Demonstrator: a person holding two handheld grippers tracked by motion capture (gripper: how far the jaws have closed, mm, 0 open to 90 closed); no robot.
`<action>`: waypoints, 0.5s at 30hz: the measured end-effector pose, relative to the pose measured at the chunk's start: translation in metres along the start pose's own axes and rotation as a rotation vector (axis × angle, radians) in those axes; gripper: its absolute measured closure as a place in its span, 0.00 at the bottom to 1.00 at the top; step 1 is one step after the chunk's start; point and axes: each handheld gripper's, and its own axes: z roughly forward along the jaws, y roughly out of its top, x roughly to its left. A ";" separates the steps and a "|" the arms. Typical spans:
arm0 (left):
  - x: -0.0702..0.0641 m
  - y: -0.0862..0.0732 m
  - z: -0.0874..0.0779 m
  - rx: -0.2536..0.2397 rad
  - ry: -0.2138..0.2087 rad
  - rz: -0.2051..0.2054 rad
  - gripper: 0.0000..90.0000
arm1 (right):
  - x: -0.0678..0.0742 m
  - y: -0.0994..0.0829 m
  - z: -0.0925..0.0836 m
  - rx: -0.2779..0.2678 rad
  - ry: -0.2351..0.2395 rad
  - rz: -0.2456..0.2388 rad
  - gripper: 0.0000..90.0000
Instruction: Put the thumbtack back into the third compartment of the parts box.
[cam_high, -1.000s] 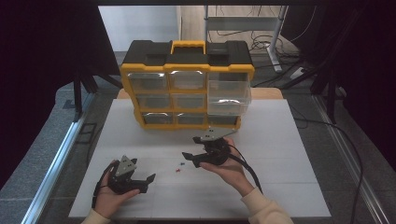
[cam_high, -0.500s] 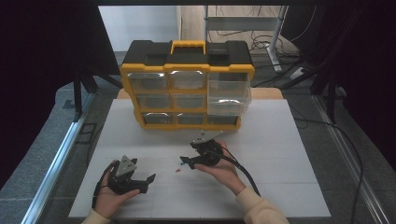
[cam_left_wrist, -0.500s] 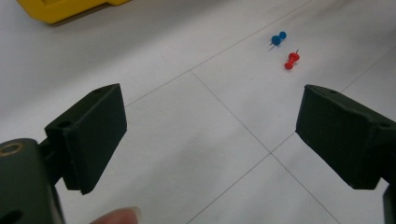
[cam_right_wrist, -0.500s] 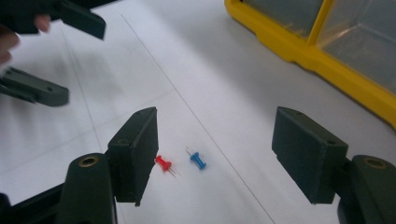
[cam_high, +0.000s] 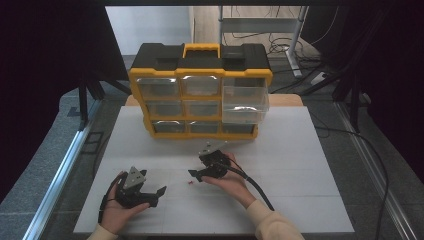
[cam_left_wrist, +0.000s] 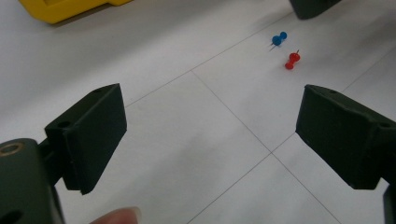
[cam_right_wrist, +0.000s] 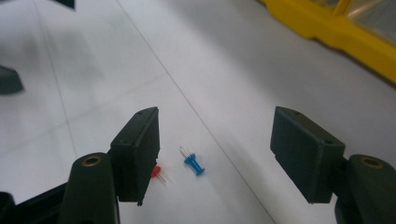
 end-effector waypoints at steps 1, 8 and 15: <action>0.000 0.000 0.000 0.000 0.001 0.000 0.10 | 0.000 -0.001 0.002 0.006 0.000 0.005 0.38; 0.000 0.000 0.000 0.003 0.001 0.002 0.10 | 0.003 -0.005 0.014 0.046 -0.005 0.008 0.41; 0.000 0.000 0.000 0.003 0.000 0.001 0.10 | 0.004 -0.008 0.017 0.074 -0.025 -0.032 0.50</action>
